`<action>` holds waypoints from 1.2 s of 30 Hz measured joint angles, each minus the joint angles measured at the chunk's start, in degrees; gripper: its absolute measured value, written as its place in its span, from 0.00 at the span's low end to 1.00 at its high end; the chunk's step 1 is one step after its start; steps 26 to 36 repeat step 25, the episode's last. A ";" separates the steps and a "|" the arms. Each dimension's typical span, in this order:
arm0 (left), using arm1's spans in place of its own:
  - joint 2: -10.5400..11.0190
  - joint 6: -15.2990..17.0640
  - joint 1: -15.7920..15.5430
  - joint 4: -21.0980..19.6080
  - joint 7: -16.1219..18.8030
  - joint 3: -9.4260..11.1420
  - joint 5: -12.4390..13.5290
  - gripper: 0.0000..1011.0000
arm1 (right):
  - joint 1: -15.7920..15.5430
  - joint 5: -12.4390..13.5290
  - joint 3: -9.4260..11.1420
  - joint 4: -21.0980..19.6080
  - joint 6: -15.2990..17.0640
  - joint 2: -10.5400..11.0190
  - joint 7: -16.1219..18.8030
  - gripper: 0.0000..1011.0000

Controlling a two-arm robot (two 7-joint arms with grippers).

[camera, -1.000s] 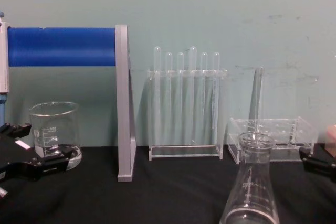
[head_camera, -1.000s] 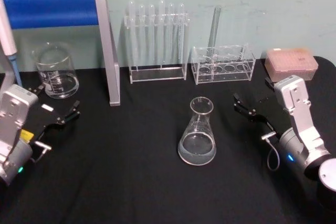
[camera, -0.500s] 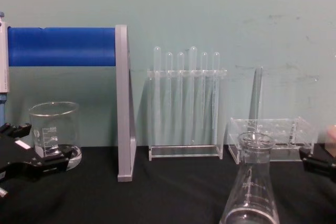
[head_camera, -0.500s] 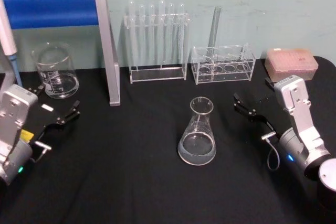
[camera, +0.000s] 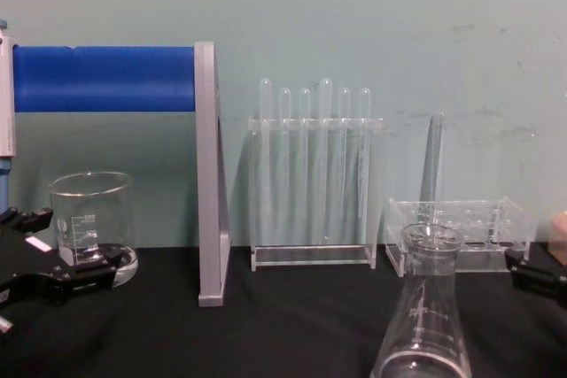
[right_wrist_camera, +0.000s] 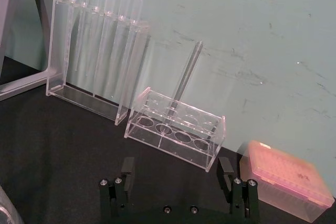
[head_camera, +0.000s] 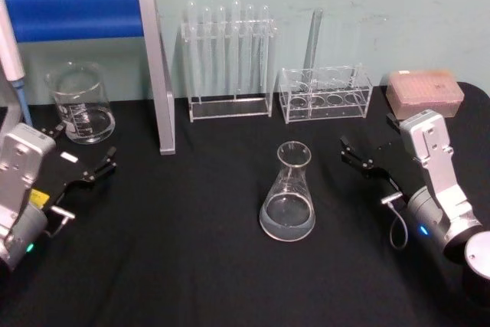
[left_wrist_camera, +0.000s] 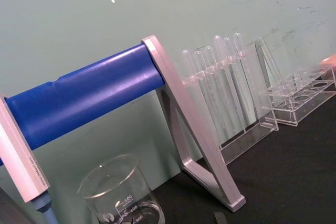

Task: Grasp the erlenmeyer flask with one hand, shake it three times, then place it back.

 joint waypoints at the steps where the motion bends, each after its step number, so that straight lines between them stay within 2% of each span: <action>1: 0.00 0.00 0.00 0.00 0.00 0.00 0.00 0.99 | 0.00 0.00 0.00 0.00 0.00 0.00 0.00 0.99; 36: 0.00 0.00 0.00 0.00 0.00 0.00 0.00 0.99 | 0.00 0.00 0.00 0.00 0.00 0.00 0.00 0.99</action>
